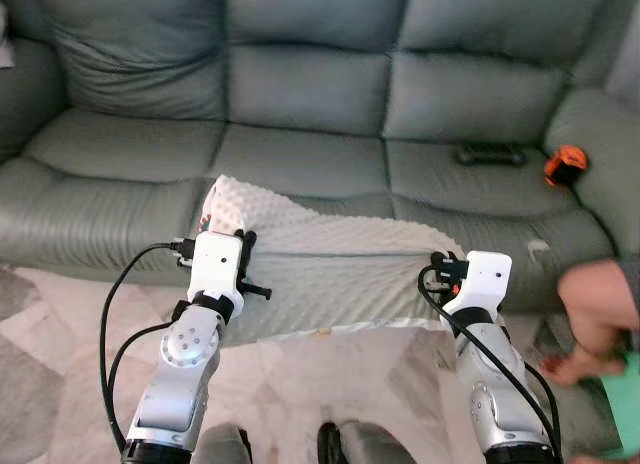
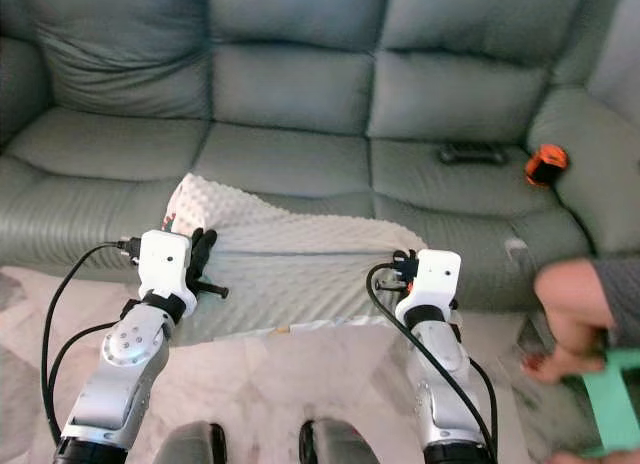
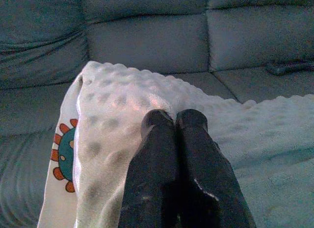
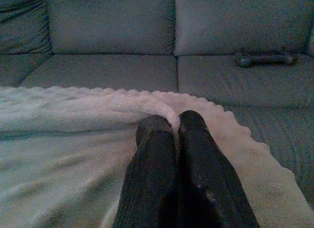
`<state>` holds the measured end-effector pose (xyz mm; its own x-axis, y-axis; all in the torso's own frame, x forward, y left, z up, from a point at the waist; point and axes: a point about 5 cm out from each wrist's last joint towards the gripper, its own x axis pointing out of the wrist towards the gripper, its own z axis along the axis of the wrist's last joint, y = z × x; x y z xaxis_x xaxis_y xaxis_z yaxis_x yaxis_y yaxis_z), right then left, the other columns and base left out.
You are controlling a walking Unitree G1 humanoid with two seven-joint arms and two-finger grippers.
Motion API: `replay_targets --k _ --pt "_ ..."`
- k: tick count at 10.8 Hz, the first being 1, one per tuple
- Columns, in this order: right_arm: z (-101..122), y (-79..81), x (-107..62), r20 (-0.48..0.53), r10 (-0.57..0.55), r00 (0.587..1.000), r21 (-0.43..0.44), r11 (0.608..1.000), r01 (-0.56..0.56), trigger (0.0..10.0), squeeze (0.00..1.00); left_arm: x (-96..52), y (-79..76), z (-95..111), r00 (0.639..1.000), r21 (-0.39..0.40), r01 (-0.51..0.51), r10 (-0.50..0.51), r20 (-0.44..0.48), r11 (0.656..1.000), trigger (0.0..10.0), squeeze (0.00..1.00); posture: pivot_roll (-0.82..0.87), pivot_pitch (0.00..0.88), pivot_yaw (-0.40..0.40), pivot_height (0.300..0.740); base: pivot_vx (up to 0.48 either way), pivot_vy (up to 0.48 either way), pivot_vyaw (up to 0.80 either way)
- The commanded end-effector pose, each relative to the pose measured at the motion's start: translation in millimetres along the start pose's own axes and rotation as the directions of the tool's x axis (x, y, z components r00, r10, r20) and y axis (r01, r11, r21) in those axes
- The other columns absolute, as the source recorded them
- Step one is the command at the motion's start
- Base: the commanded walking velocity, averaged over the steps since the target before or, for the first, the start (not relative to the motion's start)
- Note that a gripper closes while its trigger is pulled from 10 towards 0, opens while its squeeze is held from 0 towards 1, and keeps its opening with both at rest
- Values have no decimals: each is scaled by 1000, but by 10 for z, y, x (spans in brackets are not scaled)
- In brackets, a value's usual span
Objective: Move the pillow to the sofa
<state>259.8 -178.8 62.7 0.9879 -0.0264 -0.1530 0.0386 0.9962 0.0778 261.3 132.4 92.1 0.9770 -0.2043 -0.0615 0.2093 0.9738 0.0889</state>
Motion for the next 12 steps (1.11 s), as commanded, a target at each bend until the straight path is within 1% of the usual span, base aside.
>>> replay_targets --k 1,4,5,6,8,10,11,12 --pt "42 -133 -10 22 -64 998 -8 998 65 10000 0 -11 77 64 999 2 -30 30 25 1000 10000 0 -43 123 -54 740 277 0 0" --pt "38 -127 -10 18 -62 998 -6 998 62 10000 0 -1 57 72 999 -6 -19 19 27 1000 10000 0 -44 127 -55 740 317 0 0" --pt "38 -130 -7 18 -62 998 -7 998 63 10000 0 4 49 75 999 -10 -16 17 28 1000 10000 0 -45 127 -56 740 337 0 -469" --pt "38 -131 -8 18 -63 998 -7 998 63 10000 0 7 42 75 999 -12 -14 14 29 1000 10000 0 -48 127 -56 740 480 0 -425" --pt "22 -121 -30 13 -60 998 -8 998 60 10000 0 8 33 74 1000 -20 -13 13 26 1000 10000 0 -51 130 -57 740 465 0 0" --pt "21 -114 -29 9 -56 998 -8 998 56 10000 0 13 26 64 1000 -28 -13 13 18 1000 10000 0 -53 131 -58 740 446 0 -678" --pt "27 -117 -27 11 -57 998 -8 998 57 10000 0 15 24 61 1000 -33 -14 14 15 999 10000 0 -54 130 -59 740 334 345 -425" --pt "35 -122 -23 13 -57 998 -8 998 57 10000 0 18 27 55 1000 -34 -18 19 10 999 10000 0 -54 130 -60 740 315 364 0"
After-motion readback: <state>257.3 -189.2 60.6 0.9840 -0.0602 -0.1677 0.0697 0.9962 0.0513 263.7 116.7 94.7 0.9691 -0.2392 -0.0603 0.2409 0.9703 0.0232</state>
